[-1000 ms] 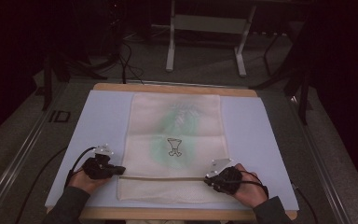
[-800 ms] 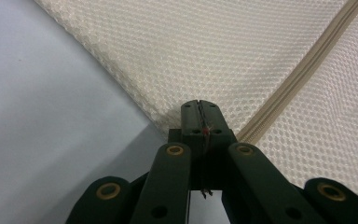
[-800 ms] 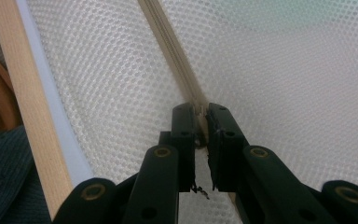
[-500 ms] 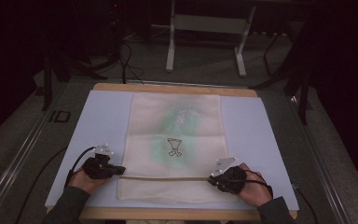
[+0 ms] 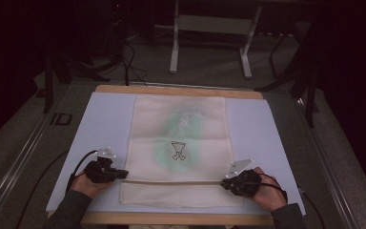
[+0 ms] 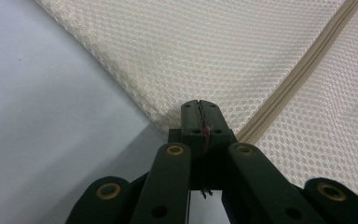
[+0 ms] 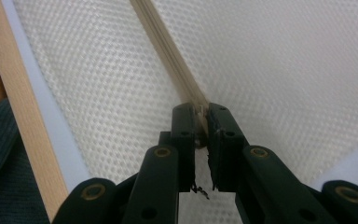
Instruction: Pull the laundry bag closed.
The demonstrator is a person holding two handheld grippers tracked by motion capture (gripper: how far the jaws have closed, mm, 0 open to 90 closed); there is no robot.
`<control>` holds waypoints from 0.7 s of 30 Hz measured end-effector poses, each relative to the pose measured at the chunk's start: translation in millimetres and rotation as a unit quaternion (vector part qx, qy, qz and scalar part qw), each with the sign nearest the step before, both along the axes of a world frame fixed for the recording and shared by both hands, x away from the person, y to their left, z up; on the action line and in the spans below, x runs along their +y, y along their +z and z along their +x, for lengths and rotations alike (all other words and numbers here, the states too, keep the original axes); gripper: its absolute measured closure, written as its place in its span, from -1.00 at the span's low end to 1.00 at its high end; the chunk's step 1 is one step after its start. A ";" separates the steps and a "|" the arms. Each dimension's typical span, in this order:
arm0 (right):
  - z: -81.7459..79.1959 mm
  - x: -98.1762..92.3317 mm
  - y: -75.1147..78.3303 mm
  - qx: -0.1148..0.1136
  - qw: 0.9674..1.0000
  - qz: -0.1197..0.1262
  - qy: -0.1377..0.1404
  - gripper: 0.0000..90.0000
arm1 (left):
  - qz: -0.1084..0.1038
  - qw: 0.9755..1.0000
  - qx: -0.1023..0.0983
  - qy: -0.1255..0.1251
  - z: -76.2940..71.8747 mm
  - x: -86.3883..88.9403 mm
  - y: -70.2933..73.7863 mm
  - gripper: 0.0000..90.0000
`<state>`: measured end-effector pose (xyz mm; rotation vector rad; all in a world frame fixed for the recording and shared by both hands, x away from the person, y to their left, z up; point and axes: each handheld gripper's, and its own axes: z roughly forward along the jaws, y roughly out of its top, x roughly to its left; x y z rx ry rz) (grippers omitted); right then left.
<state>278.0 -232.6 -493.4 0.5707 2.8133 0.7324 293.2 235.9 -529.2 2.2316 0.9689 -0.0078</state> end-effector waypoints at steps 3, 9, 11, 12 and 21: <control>1.2 -4.7 -1.1 0.003 1.000 0.001 -0.004 0.82 | 0.000 1.000 0.000 0.000 0.0 0.0 0.0 1.00; 3.2 -17.0 -4.5 0.010 1.000 0.005 -0.019 0.82 | 0.000 1.000 0.000 0.000 0.0 0.0 0.0 1.00; 3.9 -25.8 -5.7 0.015 0.999 0.003 -0.031 0.82 | 0.000 1.000 0.000 0.000 0.0 0.0 0.0 1.00; 4.5 -28.6 -6.4 0.015 0.999 0.003 -0.032 0.82 | 0.000 1.000 0.000 0.001 -0.1 0.0 0.0 1.00; 6.9 -39.1 -9.0 0.034 0.998 0.027 -0.041 0.80 | 0.004 1.000 -0.004 -0.001 -0.7 -0.8 0.4 1.00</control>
